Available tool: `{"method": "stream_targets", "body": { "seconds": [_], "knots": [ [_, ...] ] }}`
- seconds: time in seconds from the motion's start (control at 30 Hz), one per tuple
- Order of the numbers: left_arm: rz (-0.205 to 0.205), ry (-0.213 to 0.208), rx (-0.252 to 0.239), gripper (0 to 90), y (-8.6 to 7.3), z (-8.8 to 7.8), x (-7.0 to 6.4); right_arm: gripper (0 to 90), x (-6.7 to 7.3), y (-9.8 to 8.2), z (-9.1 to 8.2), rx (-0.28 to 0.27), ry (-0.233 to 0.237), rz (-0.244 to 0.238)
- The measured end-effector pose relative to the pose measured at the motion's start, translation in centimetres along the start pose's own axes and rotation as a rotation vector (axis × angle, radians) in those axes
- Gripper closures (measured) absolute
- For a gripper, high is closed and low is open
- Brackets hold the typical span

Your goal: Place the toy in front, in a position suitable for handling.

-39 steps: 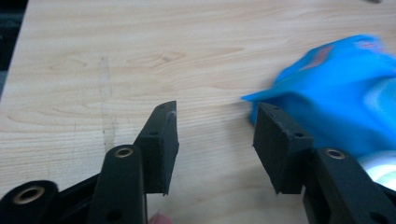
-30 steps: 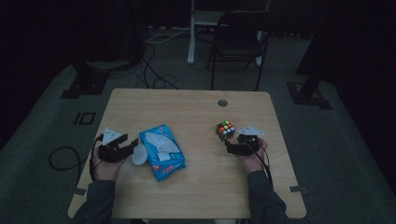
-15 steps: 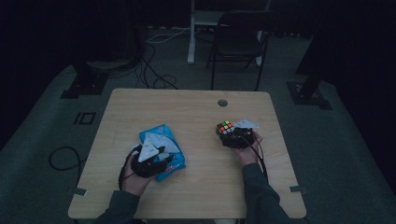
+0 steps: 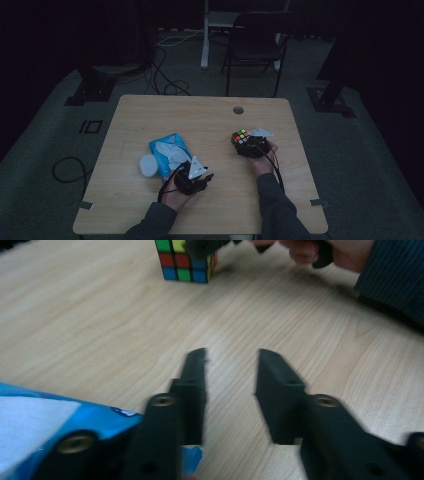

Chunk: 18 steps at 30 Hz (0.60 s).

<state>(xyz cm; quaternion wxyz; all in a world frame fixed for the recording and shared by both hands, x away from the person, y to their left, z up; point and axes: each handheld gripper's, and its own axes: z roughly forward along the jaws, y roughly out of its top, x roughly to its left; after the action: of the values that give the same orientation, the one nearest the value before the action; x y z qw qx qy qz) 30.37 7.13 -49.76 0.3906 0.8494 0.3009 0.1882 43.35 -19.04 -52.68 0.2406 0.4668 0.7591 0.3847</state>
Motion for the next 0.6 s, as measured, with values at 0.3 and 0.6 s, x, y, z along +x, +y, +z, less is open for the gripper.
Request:
{"method": "stream_targets", "body": {
  "seconds": [0.3, 0.6],
  "knots": [
    [0.025, 0.080, 0.062, 86.6, -0.9, 0.4, 0.3, 34.4, 0.0, 0.2, 0.1, 0.012, 0.012, -0.031],
    [0.014, 0.116, 0.074, 89.2, -2.6, -0.8, 1.2, 34.7, 0.7, 0.1, -0.8, -0.010, 0.032, -0.066]
  ]
}}
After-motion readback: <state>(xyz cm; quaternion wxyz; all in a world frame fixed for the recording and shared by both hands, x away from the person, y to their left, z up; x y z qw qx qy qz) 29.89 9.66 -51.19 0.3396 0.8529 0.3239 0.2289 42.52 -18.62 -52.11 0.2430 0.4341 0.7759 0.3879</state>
